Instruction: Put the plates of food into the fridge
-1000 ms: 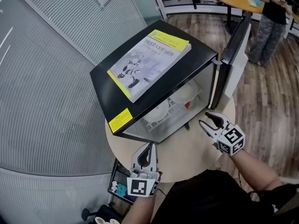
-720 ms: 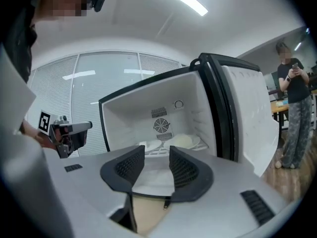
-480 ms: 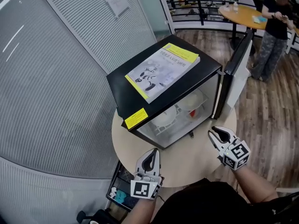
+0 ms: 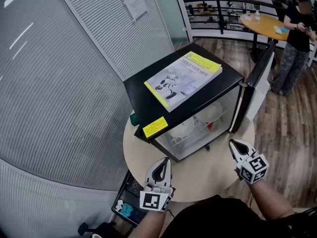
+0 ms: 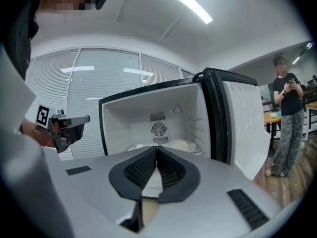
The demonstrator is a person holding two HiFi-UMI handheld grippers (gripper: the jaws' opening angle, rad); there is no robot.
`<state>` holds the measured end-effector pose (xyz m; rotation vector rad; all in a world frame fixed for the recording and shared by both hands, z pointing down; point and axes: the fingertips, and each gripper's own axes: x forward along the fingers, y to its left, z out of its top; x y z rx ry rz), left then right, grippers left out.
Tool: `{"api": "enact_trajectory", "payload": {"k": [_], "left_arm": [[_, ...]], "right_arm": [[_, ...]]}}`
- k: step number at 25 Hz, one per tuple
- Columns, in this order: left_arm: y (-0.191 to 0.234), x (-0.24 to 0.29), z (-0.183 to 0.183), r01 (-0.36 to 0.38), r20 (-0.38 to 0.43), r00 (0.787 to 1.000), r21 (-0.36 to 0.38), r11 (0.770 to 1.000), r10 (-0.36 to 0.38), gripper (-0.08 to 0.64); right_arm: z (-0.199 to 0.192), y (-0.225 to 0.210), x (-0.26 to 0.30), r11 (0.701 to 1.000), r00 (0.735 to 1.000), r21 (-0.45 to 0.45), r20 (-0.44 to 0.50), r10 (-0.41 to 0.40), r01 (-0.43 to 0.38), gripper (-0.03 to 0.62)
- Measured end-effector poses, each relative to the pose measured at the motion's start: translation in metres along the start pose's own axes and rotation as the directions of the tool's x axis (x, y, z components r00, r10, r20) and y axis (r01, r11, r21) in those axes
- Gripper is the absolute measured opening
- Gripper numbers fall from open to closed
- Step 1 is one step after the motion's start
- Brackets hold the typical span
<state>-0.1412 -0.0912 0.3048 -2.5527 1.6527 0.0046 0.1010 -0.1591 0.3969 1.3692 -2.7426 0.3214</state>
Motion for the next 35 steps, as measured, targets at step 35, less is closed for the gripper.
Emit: {"api": "enact_trajectory", "payload": {"k": [35], "left_arm": [[0.026, 0.003, -0.008, 0.013, -0.023, 1.000, -0.033, 0.999, -0.014, 0.002]], "right_arm": [[-0.003, 0.006, 0.023, 0.994, 0.999, -0.101, -0.025, -0.033, 0.030, 0.006]]}}
